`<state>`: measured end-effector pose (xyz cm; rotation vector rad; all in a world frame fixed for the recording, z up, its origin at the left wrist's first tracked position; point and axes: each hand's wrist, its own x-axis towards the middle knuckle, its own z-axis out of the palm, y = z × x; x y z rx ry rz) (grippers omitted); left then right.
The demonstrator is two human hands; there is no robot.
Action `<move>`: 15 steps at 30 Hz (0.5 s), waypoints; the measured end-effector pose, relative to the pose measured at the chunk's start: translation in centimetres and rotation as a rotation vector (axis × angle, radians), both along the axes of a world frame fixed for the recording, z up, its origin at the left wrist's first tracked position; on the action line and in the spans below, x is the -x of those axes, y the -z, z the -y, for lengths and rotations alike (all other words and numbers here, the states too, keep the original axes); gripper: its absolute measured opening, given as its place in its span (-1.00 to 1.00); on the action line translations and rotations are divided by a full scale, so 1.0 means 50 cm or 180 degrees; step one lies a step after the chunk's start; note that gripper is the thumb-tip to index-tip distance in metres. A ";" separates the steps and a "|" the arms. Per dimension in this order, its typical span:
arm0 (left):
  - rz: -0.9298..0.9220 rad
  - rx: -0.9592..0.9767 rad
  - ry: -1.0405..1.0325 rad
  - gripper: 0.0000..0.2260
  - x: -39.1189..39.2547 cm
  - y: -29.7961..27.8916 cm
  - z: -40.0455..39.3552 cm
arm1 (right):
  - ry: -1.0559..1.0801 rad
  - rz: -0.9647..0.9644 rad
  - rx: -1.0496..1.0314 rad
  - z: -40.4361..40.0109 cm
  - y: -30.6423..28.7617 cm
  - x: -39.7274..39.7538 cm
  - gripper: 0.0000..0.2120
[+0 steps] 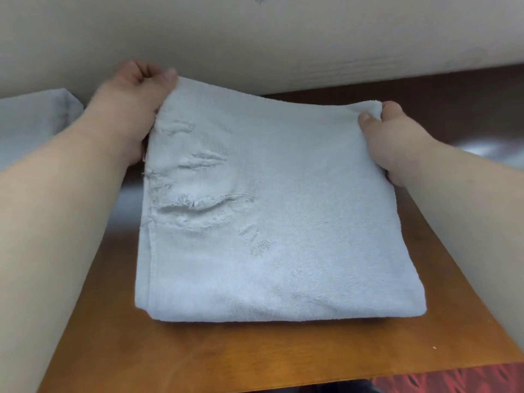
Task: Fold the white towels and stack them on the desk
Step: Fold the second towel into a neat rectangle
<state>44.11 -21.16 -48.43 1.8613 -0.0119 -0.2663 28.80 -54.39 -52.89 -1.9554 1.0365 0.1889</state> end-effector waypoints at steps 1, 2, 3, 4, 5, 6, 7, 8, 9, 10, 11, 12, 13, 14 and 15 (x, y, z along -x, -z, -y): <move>-0.0101 0.0021 -0.0094 -0.82 -0.008 0.016 0.008 | 0.0053 -0.0002 -0.0035 0.001 0.002 -0.001 -0.57; -0.0174 -0.0086 -0.0161 -0.82 -0.013 0.036 0.015 | 0.0103 0.0002 -0.0060 0.003 0.003 -0.002 -0.58; -0.0237 -0.0278 -0.0212 -0.81 -0.016 0.056 0.024 | 0.0142 0.0008 -0.0074 0.004 0.003 -0.004 -0.58; -0.0292 -0.0505 -0.0238 -0.78 -0.019 0.075 0.029 | 0.0178 0.0012 -0.0085 0.007 0.004 -0.008 -0.57; -0.0393 -0.0696 -0.0287 -0.71 -0.019 0.084 0.034 | 0.0221 0.0004 -0.0095 0.008 0.004 -0.011 -0.56; -0.0493 -0.0833 -0.0336 -0.60 -0.019 0.086 0.036 | 0.0262 -0.0017 -0.0093 0.007 0.005 -0.014 -0.54; -0.0699 -0.0752 -0.0406 -0.49 -0.020 0.082 0.036 | 0.0290 -0.0040 -0.0078 0.006 0.006 -0.016 -0.54; -0.0978 -0.0549 -0.0502 -0.39 -0.020 0.079 0.034 | 0.0311 -0.0055 -0.0054 0.005 0.008 -0.019 -0.53; -0.1260 -0.0385 -0.0561 -0.33 -0.013 0.074 0.028 | 0.0330 -0.0067 -0.0035 0.003 0.007 -0.019 -0.52; -0.1448 -0.0417 -0.0508 -0.29 -0.001 0.072 0.017 | 0.0342 -0.0072 -0.0023 0.001 0.007 -0.020 -0.52; -0.1467 -0.0653 -0.0306 -0.29 0.016 0.072 0.003 | 0.0338 -0.0074 -0.0018 -0.001 0.004 -0.020 -0.53; -0.1354 -0.0948 -0.0090 -0.34 0.033 0.076 -0.009 | 0.0320 -0.0067 -0.0012 -0.002 0.002 -0.020 -0.53; -0.1119 -0.1210 0.0016 -0.44 0.047 0.084 -0.016 | 0.0296 -0.0053 0.0008 -0.004 0.000 -0.019 -0.54; -0.0816 -0.1374 0.0003 -0.53 0.054 0.095 -0.019 | 0.0273 -0.0022 0.0038 -0.004 0.000 -0.018 -0.55; -0.0529 -0.1445 -0.0091 -0.59 0.053 0.104 -0.017 | 0.0242 0.0015 0.0088 -0.005 0.000 -0.018 -0.56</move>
